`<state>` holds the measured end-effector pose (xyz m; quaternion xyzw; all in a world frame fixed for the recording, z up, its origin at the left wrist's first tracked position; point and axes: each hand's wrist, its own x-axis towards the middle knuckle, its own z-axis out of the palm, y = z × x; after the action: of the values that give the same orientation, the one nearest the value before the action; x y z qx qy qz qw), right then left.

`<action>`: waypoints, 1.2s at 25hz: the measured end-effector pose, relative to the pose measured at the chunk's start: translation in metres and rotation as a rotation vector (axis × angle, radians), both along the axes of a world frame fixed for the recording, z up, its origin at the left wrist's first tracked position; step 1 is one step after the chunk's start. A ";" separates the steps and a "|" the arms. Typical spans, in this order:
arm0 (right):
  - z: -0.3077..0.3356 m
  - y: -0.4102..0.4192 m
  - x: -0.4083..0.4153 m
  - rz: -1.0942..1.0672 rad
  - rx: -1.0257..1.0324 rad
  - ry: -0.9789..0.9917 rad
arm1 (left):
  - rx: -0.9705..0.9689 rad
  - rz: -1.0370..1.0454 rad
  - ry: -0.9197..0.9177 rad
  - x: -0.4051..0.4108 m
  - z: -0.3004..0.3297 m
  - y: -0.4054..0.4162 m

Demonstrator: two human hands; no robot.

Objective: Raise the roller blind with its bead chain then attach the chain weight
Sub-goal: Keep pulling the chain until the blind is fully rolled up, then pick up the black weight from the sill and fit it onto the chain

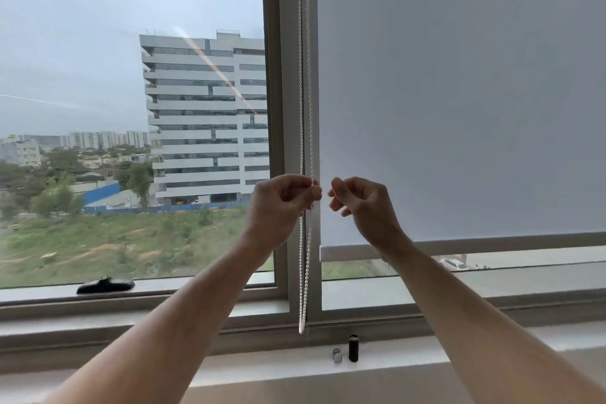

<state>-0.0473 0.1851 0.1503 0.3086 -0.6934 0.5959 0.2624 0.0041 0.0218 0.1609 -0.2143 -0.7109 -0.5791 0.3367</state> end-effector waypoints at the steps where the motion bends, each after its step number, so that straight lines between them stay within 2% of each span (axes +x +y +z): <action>1: -0.011 0.002 -0.004 -0.015 0.011 -0.028 | -0.005 0.000 -0.013 -0.002 -0.011 0.000; 6: -0.071 0.013 -0.018 -0.034 0.025 -0.182 | -0.041 -0.013 -0.052 -0.013 -0.061 0.001; 12: -0.157 0.034 -0.032 -0.086 0.064 -0.388 | -0.171 0.007 -0.138 -0.017 -0.118 0.008; 16: -0.211 0.050 -0.045 -0.160 0.146 -0.522 | -0.202 0.046 -0.224 -0.019 -0.151 0.012; 21: -0.276 0.064 -0.062 -0.231 0.246 -0.656 | -0.329 0.079 -0.243 -0.019 -0.180 0.011; 25: -0.311 0.066 -0.083 -0.293 0.322 -0.778 | -0.338 0.111 -0.272 -0.020 -0.200 0.013; 30: -0.329 0.051 -0.114 -0.327 0.397 -0.832 | -0.386 0.117 -0.311 -0.021 -0.224 0.008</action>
<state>-0.1616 0.2358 -0.1787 -0.0246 -0.8790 0.4761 -0.0109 -0.0165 0.0296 -0.0632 -0.1414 -0.8627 -0.4383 0.2089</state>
